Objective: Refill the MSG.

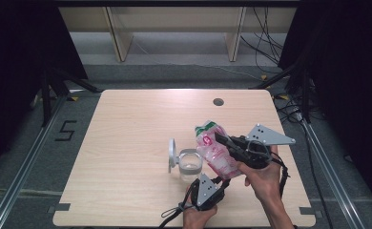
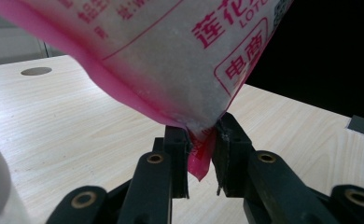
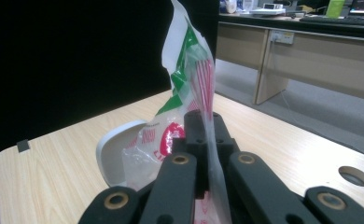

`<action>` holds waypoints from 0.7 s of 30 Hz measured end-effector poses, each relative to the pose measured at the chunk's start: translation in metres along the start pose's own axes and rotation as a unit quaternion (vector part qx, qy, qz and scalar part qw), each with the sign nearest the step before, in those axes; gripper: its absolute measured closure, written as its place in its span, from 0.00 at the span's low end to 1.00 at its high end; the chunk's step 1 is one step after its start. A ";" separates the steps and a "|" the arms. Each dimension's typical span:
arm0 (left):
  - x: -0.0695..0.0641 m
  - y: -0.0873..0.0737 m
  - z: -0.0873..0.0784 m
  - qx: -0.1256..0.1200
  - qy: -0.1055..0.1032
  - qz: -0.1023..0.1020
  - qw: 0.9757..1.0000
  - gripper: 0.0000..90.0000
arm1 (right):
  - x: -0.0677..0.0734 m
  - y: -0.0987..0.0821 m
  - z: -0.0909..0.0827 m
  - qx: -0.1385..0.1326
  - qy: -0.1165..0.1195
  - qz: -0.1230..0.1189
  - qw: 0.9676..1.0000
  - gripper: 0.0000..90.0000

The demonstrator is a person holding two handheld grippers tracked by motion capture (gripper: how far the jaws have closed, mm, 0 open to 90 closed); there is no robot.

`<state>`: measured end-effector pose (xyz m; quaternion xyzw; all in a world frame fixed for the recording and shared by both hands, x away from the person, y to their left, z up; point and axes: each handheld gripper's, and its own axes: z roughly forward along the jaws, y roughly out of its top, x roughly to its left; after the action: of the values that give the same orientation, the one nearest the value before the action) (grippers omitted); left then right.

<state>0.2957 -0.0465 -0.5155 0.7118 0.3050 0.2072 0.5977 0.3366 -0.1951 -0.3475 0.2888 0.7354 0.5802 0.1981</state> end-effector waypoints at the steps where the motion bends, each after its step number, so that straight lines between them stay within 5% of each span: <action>1: 0.000 0.000 0.000 0.000 0.000 0.000 1.000 0.85 | 0.001 0.001 0.001 0.001 0.005 -0.002 1.000 1.00; 5: 0.000 0.002 -0.001 -0.002 0.000 -0.003 1.000 0.85 | 0.005 0.004 0.006 0.007 0.001 -0.006 1.000 1.00; 6: 0.001 0.002 0.000 -0.004 -0.001 -0.007 1.000 0.85 | 0.003 0.005 0.009 -0.004 0.005 -0.022 1.000 1.00; 21: 0.002 0.001 0.003 -0.031 -0.007 -0.019 0.999 0.85 | 0.013 0.007 0.028 0.009 0.010 -0.024 1.000 1.00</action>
<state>0.2994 -0.0479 -0.5156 0.6885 0.3074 0.2000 0.6256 0.3454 -0.1648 -0.3468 0.2665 0.7497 0.5712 0.2017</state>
